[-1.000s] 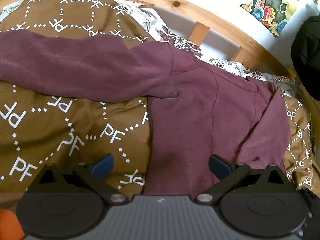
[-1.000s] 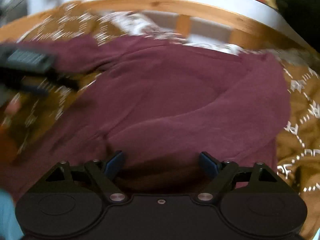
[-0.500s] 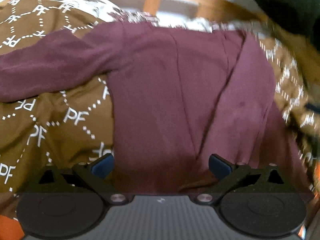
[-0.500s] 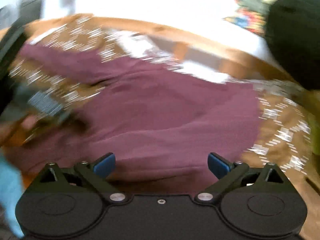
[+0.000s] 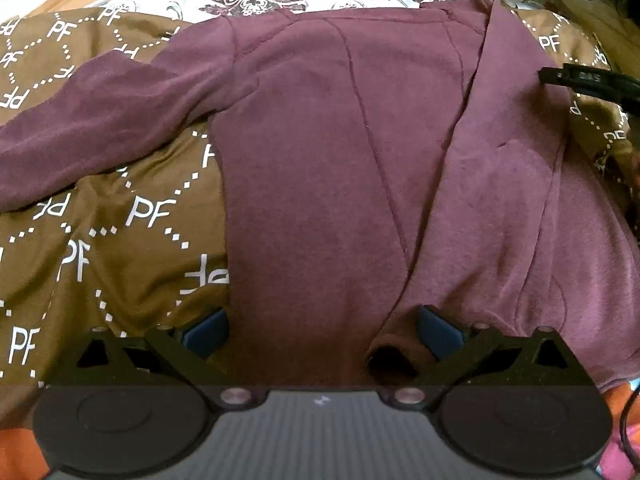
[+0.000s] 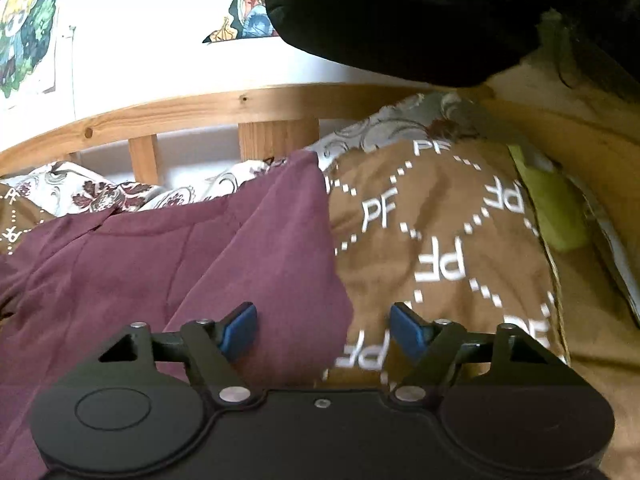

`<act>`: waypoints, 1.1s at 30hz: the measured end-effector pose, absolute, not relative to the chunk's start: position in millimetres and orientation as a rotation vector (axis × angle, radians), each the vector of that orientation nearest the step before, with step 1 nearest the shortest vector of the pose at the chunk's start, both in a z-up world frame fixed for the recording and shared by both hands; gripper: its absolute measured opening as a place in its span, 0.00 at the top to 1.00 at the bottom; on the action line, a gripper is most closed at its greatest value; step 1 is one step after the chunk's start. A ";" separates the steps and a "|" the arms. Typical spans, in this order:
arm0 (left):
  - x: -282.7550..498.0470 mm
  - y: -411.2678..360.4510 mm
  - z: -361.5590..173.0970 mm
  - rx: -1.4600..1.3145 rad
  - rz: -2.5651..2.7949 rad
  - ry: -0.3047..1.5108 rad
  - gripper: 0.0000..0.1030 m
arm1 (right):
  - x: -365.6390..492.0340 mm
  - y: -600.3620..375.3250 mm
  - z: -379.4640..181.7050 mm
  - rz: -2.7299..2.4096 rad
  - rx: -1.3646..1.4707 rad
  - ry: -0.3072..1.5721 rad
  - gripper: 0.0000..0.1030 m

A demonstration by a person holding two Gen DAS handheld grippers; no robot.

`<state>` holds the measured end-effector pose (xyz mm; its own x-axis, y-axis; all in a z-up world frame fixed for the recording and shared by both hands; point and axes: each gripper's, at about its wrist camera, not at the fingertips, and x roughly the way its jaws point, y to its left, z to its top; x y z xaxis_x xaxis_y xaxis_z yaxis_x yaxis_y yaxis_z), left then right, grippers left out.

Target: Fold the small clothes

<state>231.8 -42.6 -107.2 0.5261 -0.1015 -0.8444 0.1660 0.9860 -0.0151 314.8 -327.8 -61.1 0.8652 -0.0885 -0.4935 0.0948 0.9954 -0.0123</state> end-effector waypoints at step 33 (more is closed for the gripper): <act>199.3 90.4 1.1 -0.114 0.359 0.618 0.01 | 224.0 -276.5 -22.0 -0.059 0.084 0.391 0.02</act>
